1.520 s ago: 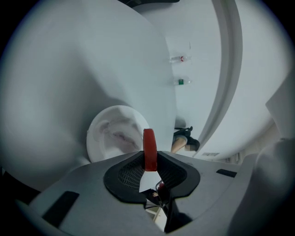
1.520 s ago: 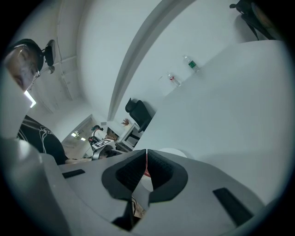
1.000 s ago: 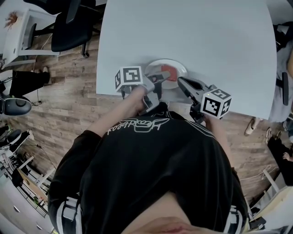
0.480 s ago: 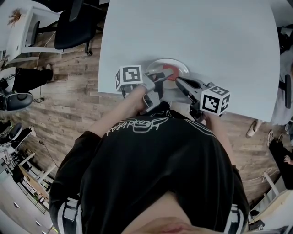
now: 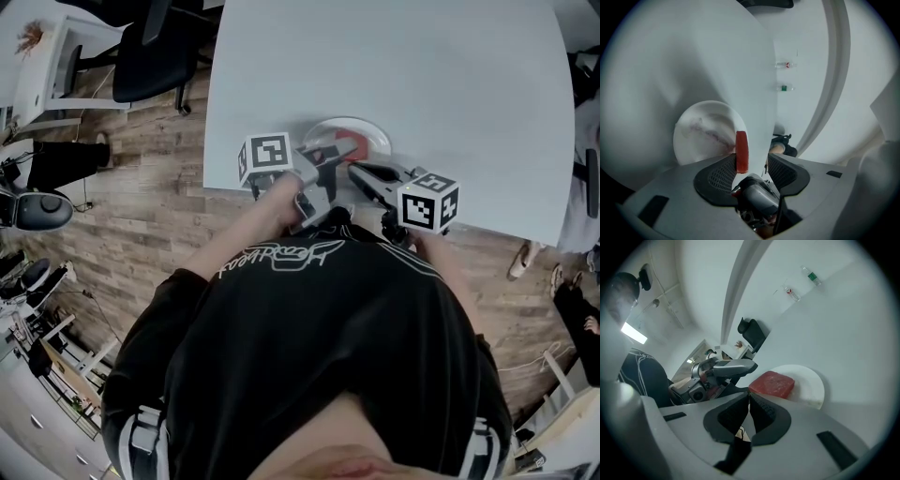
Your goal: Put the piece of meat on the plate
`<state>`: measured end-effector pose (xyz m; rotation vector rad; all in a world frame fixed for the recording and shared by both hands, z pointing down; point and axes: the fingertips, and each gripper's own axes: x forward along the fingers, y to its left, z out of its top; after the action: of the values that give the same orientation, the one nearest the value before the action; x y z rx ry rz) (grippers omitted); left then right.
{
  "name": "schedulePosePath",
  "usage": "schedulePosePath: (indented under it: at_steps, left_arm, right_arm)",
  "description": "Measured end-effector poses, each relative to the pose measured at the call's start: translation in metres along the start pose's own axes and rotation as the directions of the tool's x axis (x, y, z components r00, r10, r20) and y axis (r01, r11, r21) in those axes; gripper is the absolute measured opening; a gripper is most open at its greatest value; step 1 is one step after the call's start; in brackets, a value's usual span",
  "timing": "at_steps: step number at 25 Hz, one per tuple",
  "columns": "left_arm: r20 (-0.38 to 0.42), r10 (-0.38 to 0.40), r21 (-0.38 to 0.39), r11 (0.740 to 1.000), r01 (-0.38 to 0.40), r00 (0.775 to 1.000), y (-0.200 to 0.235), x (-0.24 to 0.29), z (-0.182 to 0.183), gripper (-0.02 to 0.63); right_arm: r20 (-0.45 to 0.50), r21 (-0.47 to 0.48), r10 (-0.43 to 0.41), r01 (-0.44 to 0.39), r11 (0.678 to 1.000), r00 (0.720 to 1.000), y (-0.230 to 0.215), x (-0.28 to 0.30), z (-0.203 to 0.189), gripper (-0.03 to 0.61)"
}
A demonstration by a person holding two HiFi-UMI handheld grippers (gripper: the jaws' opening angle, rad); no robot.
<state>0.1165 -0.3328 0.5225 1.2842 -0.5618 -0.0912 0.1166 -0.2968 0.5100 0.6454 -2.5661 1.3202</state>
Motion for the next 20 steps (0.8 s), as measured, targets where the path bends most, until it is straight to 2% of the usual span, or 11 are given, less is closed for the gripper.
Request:
schedulePosePath:
  at_steps: [7, 10, 12, 15, 20]
  left_arm:
    - [-0.020, 0.038, 0.144, 0.989, -0.035, 0.999, -0.006, -0.006, 0.000, 0.235]
    - [-0.013, 0.064, 0.245, 0.968, -0.059, 0.998, -0.011, -0.008, 0.003, 0.253]
    - [-0.006, 0.091, 0.335, 0.938, -0.083, 0.996, -0.013, -0.008, 0.004, 0.259]
    - [0.029, 0.134, 0.459, 0.879, -0.132, 0.991, -0.014, -0.009, 0.006, 0.267]
    - [0.125, 0.219, 0.570, 0.782, -0.251, 0.968, -0.004, -0.015, 0.017, 0.290]
  right_arm:
    - [0.030, 0.023, 0.003, -0.004, 1.000, 1.000, 0.005, -0.006, -0.001, 0.014]
    - [0.036, 0.032, -0.012, 0.011, 0.999, 0.999, 0.004, -0.012, -0.004, 0.014]
    - [0.046, 0.038, -0.020, 0.019, 0.999, 0.999, 0.003, -0.016, -0.005, 0.014]
    - [0.063, 0.044, -0.028, 0.025, 0.999, 0.998, 0.005, -0.021, -0.006, 0.014]
    - [0.085, 0.051, -0.043, 0.039, 0.998, 0.995, 0.005, -0.030, -0.009, 0.014]
